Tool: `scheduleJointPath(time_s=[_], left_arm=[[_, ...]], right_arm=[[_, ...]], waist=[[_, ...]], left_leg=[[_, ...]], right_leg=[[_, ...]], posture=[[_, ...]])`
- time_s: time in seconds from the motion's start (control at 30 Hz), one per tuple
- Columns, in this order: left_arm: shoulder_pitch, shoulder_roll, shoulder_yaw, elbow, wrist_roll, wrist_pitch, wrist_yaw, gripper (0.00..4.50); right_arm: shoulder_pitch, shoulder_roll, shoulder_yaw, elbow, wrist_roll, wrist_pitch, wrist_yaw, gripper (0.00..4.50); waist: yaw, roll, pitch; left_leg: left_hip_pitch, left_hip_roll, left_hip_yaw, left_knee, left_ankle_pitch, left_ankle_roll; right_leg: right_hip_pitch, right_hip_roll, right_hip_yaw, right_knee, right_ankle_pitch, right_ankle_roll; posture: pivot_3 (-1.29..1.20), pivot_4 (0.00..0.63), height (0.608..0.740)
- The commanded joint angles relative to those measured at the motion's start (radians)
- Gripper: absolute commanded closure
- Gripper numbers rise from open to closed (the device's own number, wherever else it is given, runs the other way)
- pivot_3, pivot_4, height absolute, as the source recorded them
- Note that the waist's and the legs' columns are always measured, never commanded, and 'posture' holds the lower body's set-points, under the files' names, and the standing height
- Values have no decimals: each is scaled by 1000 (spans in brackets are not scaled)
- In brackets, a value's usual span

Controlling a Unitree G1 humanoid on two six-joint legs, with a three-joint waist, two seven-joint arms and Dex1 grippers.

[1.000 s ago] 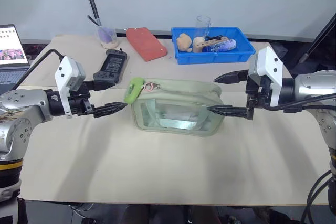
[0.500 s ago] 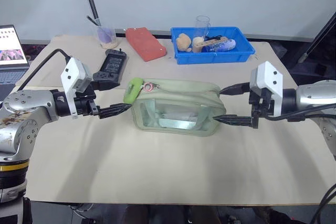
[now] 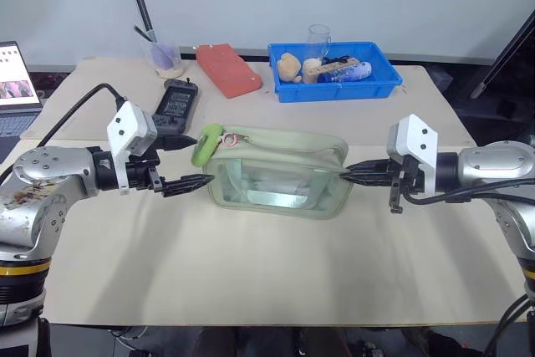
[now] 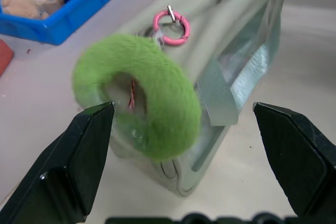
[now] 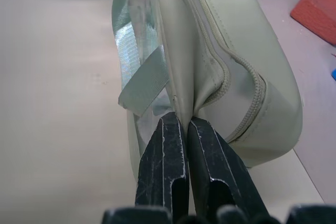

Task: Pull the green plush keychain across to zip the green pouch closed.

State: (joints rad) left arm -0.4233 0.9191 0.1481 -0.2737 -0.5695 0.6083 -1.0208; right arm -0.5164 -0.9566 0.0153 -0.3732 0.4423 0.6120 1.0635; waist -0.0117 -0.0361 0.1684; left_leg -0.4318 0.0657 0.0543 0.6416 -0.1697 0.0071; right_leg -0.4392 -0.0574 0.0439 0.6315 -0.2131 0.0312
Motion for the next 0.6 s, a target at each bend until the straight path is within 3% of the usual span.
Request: scheduleJointPath(time_s=[0.03,0.13,0.23,0.3,0.4,0.6], left_arm=[[-1,-11,-13,-30,27,-40,14,0],[6,-6,-14,-24,34,-51,-3,781],[-4,-1,-16,-6,43,-60,-13,2185],[-23,-5,-12,1,34,-50,-12,3376],[-47,3,-2,-2,17,-26,-14,4431],[-130,72,22,19,-52,63,-83,4431]], right_arm=[[-34,4,-8,-6,-8,-15,-6,4480],[-53,14,-2,-1,-10,-8,-12,4500],[-67,25,2,-2,-8,1,-16,4500],[-73,32,5,-5,-9,6,-19,4500],[-74,38,5,-12,-12,13,-21,4500],[-65,46,5,-20,-18,14,-30,4500]], waist=[[0,0,0],[-1,0,0],[-1,0,0],[0,0,0],[0,0,0],[0,0,0]], left_leg=[[0,0,0,0,0,0],[0,0,0,0,0,0],[0,0,0,0,0,0],[0,0,0,0,0,0],[0,0,0,0,0,0],[0,0,0,0,0,0]], right_leg=[[0,0,0,0,0,0],[0,0,0,0,0,0],[0,0,0,0,1,1],[0,0,0,0,1,1],[0,0,0,0,1,1],[0,0,0,0,1,2]], posture=[[0,150,740],[0,150,740],[0,150,740],[0,150,740],[0,150,740],[0,150,740]])
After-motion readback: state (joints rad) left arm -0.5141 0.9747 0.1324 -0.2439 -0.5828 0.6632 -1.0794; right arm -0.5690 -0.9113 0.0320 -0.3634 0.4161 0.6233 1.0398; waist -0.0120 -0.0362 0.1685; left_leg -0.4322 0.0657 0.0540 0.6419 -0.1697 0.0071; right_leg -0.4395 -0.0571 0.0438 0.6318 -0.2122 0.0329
